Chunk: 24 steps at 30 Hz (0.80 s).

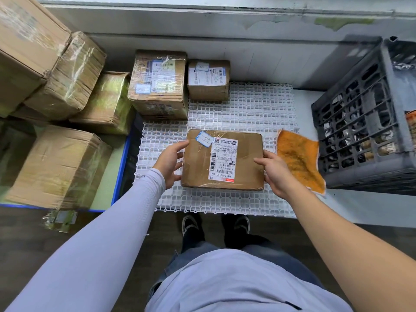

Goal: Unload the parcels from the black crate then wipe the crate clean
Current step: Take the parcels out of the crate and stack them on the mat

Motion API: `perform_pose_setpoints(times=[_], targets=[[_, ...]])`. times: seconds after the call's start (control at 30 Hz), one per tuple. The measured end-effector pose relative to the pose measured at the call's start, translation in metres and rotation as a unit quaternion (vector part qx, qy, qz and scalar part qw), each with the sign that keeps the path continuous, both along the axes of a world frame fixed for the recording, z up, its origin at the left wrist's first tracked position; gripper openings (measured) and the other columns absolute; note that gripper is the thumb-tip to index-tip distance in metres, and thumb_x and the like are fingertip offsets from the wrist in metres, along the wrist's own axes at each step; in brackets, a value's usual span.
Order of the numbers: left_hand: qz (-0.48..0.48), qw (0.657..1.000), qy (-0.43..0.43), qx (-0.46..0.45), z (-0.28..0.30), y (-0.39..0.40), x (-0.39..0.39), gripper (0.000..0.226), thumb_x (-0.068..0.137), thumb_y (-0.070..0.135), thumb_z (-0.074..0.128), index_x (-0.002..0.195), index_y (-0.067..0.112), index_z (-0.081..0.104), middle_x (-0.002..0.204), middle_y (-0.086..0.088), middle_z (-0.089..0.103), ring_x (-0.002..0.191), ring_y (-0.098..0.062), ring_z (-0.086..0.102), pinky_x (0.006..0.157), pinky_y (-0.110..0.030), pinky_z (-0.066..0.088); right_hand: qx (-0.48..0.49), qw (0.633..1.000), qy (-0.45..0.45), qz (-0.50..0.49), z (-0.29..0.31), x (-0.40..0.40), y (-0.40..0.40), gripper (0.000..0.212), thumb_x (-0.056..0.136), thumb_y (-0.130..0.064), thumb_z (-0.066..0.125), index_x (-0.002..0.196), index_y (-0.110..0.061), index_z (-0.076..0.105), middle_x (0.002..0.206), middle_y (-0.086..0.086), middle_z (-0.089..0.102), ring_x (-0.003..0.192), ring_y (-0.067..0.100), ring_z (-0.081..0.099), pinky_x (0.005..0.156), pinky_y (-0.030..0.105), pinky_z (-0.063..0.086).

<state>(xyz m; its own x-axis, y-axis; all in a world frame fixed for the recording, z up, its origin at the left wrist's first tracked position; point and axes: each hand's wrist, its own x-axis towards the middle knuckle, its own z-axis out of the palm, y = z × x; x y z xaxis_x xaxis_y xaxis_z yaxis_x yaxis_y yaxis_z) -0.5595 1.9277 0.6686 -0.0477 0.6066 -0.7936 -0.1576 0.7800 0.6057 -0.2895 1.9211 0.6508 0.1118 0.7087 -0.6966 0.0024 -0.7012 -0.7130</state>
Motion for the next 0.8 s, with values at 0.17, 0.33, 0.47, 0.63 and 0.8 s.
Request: perform_pose_setpoints(times=[0.17, 0.33, 0.47, 0.63, 0.8], targets=[[-0.001, 1.000, 0.009, 0.003, -0.007, -0.003, 0.003, 0.024, 0.101, 0.042, 0.058, 0.117, 0.029, 0.070, 0.112, 0.010, 0.071, 0.120, -0.019, 0.059, 0.084, -0.043, 0.052, 0.006, 1.000, 0.000, -0.022, 0.001, 0.001, -0.001, 0.029, 0.104, -0.005, 0.052, 0.124, -0.025, 0.055, 0.107, -0.008, 0.068, 0.090, 0.006, 0.063, 0.071, 0.030, 0.052], [0.000, 1.000, 0.019, 0.005, -0.009, -0.002, 0.005, 0.014, 0.105, 0.037, 0.053, 0.100, 0.032, 0.066, 0.079, 0.027, 0.072, 0.084, -0.001, 0.059, 0.077, -0.034, 0.050, 0.001, 0.999, 0.020, -0.032, 0.001, -0.003, 0.002, 0.036, 0.104, -0.004, 0.052, 0.134, -0.023, 0.053, 0.105, -0.008, 0.066, 0.088, 0.007, 0.062, 0.076, 0.034, 0.054], [-0.010, 1.000, 0.024, 0.011, -0.011, 0.002, 0.003, 0.013, 0.103, 0.038, 0.055, 0.100, 0.033, 0.066, 0.098, 0.022, 0.068, 0.089, -0.003, 0.056, 0.079, -0.037, 0.049, 0.019, 1.000, -0.014, -0.021, -0.003, -0.005, 0.003, 0.057, 0.102, -0.008, 0.057, 0.155, -0.022, 0.040, 0.112, -0.013, 0.060, 0.093, 0.002, 0.058, 0.072, 0.032, 0.050], [-0.003, 0.999, 0.043, 0.024, -0.020, 0.000, 0.000, 0.011, 0.102, 0.036, 0.058, 0.108, 0.036, 0.068, 0.098, 0.023, 0.068, 0.090, -0.004, 0.058, 0.093, -0.046, 0.051, 0.034, 0.999, -0.033, -0.007, -0.005, -0.007, 0.002, 0.049, 0.100, -0.007, 0.059, 0.146, -0.022, 0.051, 0.132, -0.004, 0.062, 0.101, 0.007, 0.061, 0.077, 0.033, 0.051], [0.014, 0.998, 0.043, 0.033, -0.022, 0.002, -0.008, 0.024, 0.100, 0.038, 0.060, 0.122, 0.037, 0.069, 0.092, 0.026, 0.076, 0.101, -0.010, 0.064, 0.092, -0.049, 0.054, 0.047, 0.998, -0.027, 0.010, -0.003, -0.018, 0.014, 0.050, 0.098, -0.002, 0.059, 0.141, -0.026, 0.053, 0.125, -0.008, 0.062, 0.101, 0.010, 0.063, 0.075, 0.032, 0.054]])
